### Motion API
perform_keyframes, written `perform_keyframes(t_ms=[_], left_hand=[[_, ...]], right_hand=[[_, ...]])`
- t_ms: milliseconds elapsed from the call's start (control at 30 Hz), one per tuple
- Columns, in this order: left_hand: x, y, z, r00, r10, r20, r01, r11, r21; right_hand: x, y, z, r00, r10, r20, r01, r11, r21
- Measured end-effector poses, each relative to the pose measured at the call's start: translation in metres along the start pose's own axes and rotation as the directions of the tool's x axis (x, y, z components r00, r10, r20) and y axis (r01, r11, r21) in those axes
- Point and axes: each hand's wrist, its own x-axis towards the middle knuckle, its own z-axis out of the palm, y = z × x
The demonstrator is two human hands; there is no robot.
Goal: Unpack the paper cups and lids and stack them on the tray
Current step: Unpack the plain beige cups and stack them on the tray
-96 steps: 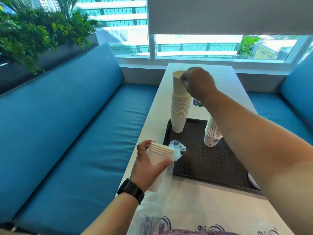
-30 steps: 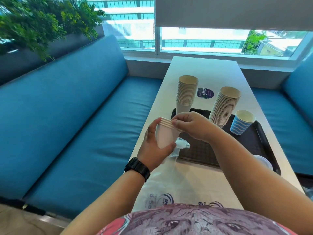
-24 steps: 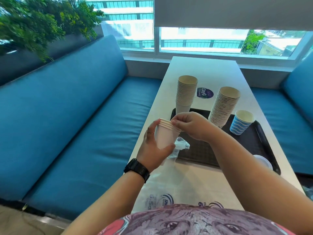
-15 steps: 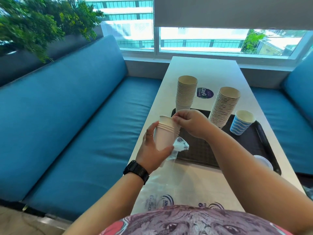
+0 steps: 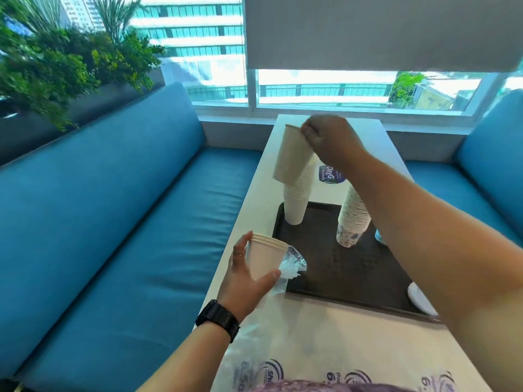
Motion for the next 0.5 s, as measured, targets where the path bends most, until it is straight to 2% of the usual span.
perform_keyframes(t_ms=[233,367,500], left_hand=[[0.008,0.005,0.006,1.000,0.005,-0.012,-0.006,1.000,-0.024],[0.011,0.004,0.007,1.000,0.029,0.000,-0.029,0.999,-0.023],[0.012,0.004,0.006,0.999,0.033,0.001,-0.033,0.999,-0.020]], right_hand=[[0.047,0.015,-0.002,0.990,-0.063,-0.130,0.029,0.968,-0.248],[0.040,0.026,0.021,0.994,-0.110,-0.022,0.095,0.925,-0.369],[0.021,0.042,0.048,0.993,-0.074,0.095,0.104,0.922,-0.374]])
